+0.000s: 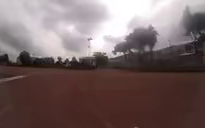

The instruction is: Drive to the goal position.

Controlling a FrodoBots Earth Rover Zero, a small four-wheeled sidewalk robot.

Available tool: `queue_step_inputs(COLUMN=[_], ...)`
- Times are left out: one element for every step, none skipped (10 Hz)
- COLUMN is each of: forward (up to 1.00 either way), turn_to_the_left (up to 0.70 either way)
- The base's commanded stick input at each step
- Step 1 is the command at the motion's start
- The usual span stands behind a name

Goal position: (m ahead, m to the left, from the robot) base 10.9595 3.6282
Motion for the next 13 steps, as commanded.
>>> queue_step_inputs(forward=[1.00,1.00,1.00,1.00,1.00,1.00,1.00,1.00,1.00,1.00,1.00,1.00,1.00], turn_to_the_left=[0.00,0.00,0.00,0.00,0.00,0.00,0.00,0.00,0.00,0.00,0.00,0.00,0.00])
